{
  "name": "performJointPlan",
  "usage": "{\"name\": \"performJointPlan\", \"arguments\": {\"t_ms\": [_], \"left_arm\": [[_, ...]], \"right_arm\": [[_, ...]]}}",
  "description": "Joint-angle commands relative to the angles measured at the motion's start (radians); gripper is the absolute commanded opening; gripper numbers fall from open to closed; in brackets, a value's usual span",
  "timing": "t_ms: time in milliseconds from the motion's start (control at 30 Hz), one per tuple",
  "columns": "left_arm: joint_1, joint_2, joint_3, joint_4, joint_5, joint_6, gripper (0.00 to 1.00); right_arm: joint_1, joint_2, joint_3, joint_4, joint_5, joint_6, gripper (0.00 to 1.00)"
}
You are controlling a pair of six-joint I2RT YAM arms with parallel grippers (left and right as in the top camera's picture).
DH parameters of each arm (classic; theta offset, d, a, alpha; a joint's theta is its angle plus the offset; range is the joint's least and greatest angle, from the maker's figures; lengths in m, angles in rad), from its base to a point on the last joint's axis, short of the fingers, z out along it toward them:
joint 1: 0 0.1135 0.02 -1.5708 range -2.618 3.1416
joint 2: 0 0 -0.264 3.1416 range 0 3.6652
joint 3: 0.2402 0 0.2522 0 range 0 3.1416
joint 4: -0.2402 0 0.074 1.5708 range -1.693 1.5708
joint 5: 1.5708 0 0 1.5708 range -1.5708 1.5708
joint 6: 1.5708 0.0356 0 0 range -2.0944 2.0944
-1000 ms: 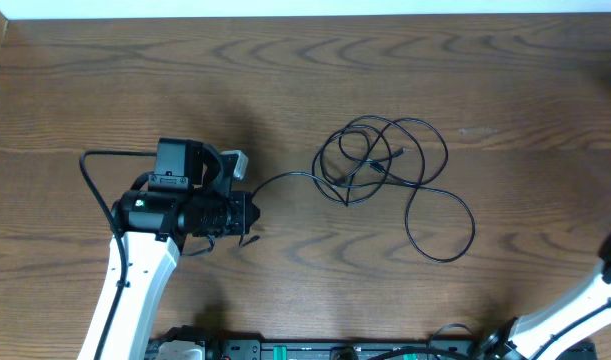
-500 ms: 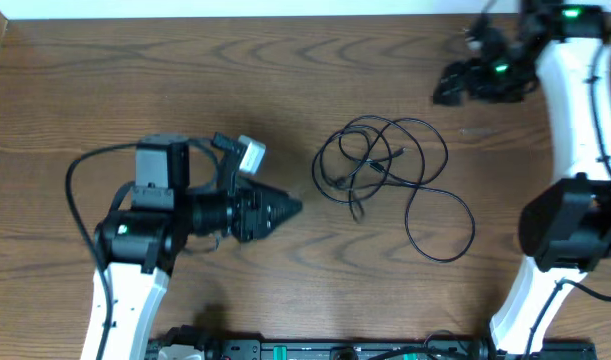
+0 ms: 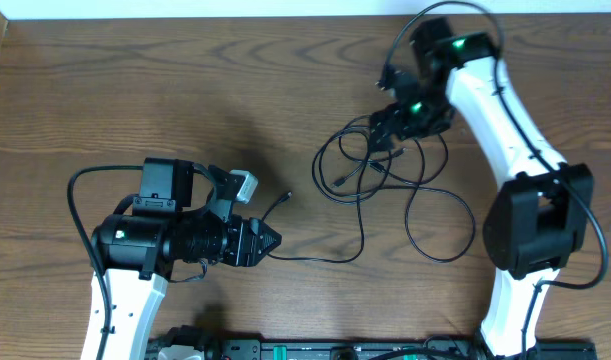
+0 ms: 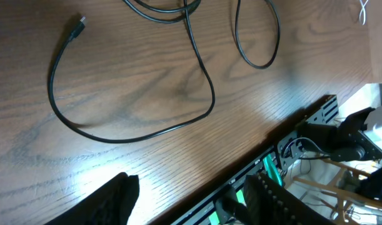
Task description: Untangle cables
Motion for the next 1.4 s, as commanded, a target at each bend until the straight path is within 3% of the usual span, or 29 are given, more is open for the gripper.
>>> {"name": "performJointPlan", "arguments": {"t_ms": [0,533,767,1100,1267,1367], "left_arm": [[0.003,-0.003,-0.003,-0.01,-0.008,0.015,0.58],[0.003,-0.007,-0.003,-0.026,-0.008,0.015,0.53],[0.003,-0.026,-0.003,-0.025,-0.009,0.016,0.53],[0.003,-0.027,-0.003,-0.026,-0.008,0.016,0.53],[0.003,-0.027,-0.003,-0.026,-0.008,0.016,0.53],[0.003,-0.027,-0.003,-0.026,-0.008,0.016,0.52]], "right_arm": [[0.051,0.007,-0.08,0.06,0.005,0.058,0.94],[0.182,0.007,-0.22,0.261,0.017,0.148,0.72],[0.209,0.007,-0.224,0.294,0.104,0.247,0.7],[0.235,0.007,-0.24,0.339,0.212,0.514,0.7],[0.256,0.007,-0.287,0.388,0.235,0.544,0.69],[0.265,0.007,-0.312,0.414,0.236,0.544,0.56]]}}
